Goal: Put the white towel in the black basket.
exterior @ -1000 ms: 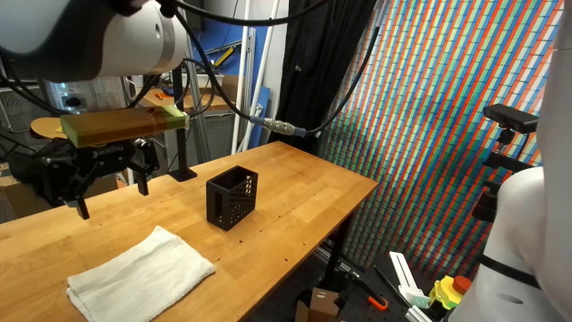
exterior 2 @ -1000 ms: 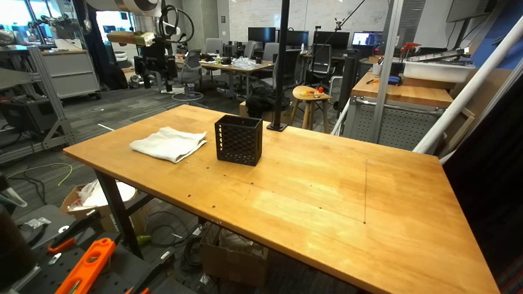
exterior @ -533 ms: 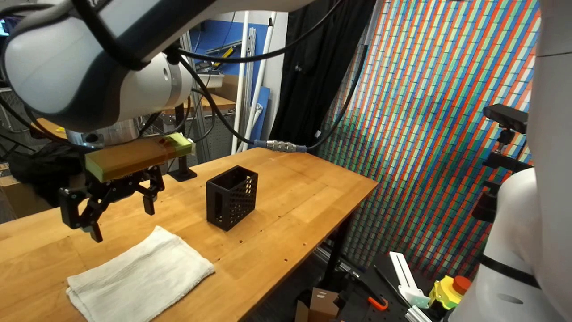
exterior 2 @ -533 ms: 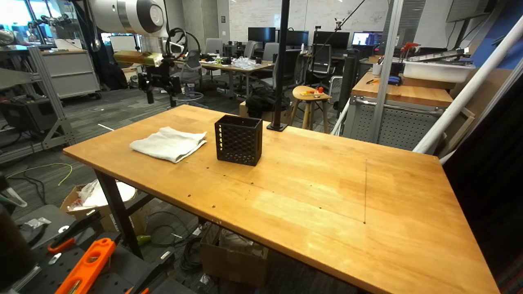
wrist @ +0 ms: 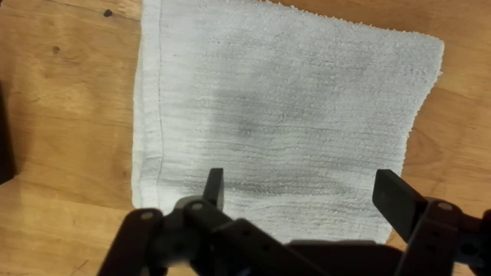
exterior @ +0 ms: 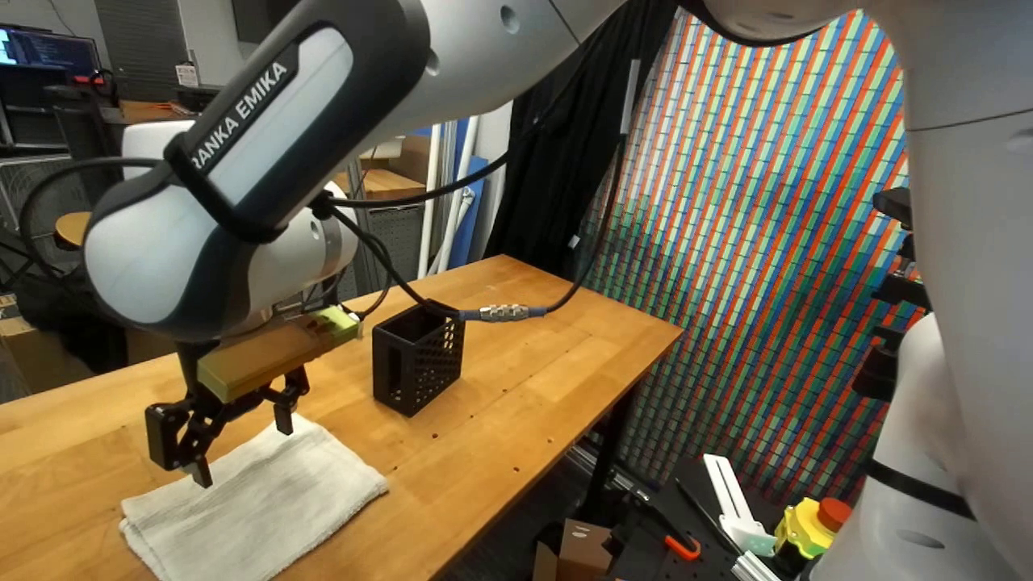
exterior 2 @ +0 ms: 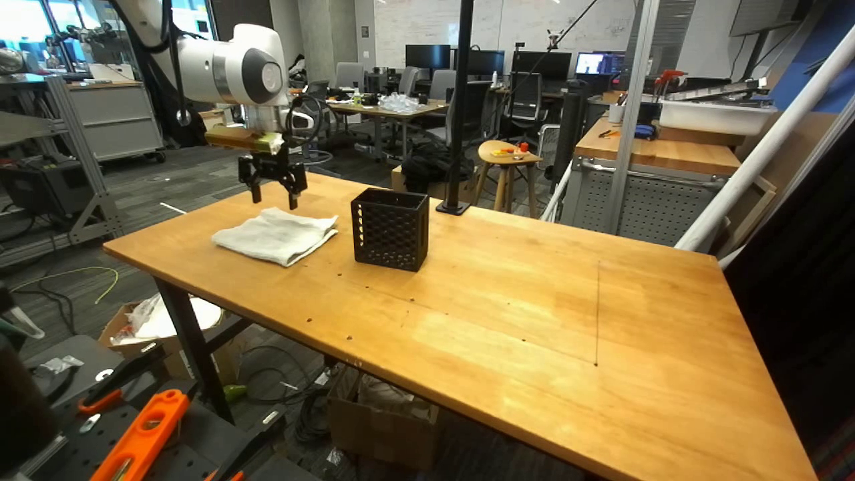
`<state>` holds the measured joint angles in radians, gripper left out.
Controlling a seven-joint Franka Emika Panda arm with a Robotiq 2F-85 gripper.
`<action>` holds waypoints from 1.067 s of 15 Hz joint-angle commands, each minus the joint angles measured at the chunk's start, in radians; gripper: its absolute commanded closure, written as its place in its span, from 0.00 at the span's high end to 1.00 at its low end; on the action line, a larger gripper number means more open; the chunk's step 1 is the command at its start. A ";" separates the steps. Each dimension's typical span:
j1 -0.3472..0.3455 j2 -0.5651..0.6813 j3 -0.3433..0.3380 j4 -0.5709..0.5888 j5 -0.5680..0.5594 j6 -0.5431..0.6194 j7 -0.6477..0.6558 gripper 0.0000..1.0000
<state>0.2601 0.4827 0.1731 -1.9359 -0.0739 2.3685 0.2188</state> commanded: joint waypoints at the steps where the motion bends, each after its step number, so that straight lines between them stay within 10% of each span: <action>1: 0.013 0.071 -0.020 0.038 -0.008 0.063 -0.036 1.00; 11: 0.003 0.195 -0.014 0.093 0.025 0.130 -0.083 1.00; 16: -0.002 0.150 0.005 0.073 0.054 0.109 -0.086 0.50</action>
<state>0.2602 0.6490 0.1658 -1.8622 -0.0546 2.4765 0.1595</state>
